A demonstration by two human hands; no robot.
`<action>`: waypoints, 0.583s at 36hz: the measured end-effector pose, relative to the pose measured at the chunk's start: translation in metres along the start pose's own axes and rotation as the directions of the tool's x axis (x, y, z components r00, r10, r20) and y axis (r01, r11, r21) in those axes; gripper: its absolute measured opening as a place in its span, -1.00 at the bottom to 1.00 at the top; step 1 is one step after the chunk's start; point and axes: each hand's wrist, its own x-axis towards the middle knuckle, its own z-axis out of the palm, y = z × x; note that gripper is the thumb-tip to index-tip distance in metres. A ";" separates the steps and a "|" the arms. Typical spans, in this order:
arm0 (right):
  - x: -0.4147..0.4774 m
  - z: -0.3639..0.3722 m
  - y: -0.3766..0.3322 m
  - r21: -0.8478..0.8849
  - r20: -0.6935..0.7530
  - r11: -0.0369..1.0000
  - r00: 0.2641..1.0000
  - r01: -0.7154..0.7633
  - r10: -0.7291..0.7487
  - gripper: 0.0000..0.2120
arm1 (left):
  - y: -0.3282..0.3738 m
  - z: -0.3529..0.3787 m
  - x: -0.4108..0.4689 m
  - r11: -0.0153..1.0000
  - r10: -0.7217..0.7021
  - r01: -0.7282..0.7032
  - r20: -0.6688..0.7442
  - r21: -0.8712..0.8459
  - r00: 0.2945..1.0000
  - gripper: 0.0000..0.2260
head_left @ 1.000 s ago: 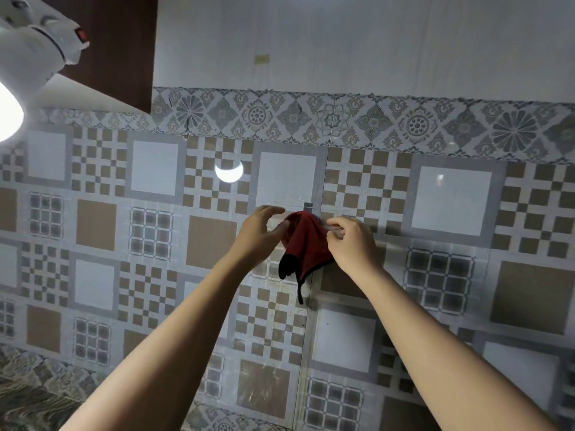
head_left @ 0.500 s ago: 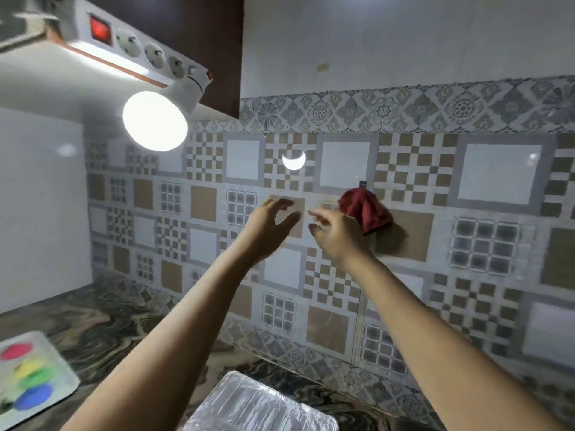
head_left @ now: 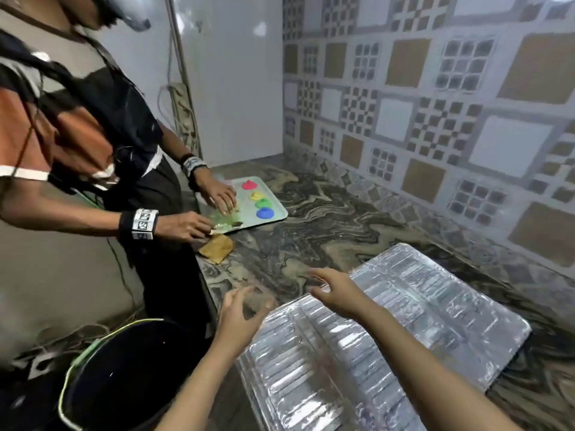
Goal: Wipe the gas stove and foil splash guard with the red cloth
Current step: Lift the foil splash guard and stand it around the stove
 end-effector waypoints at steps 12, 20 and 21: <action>0.031 0.102 -0.001 -0.185 0.396 0.950 0.904 0.253 -0.163 -0.41 | -0.116 -0.007 -0.044 0.961 -0.259 0.270 0.142 -0.065 0.956 -0.26; 0.041 0.103 0.012 -0.330 0.443 0.866 0.871 0.376 -0.210 -0.25 | -0.125 0.000 -0.039 0.966 -0.225 0.239 0.132 -0.100 0.965 -0.18; 0.042 0.103 0.012 -0.335 0.434 0.861 0.874 0.383 -0.219 -0.25 | -0.126 0.000 -0.039 0.968 -0.212 0.226 0.118 -0.113 0.970 -0.22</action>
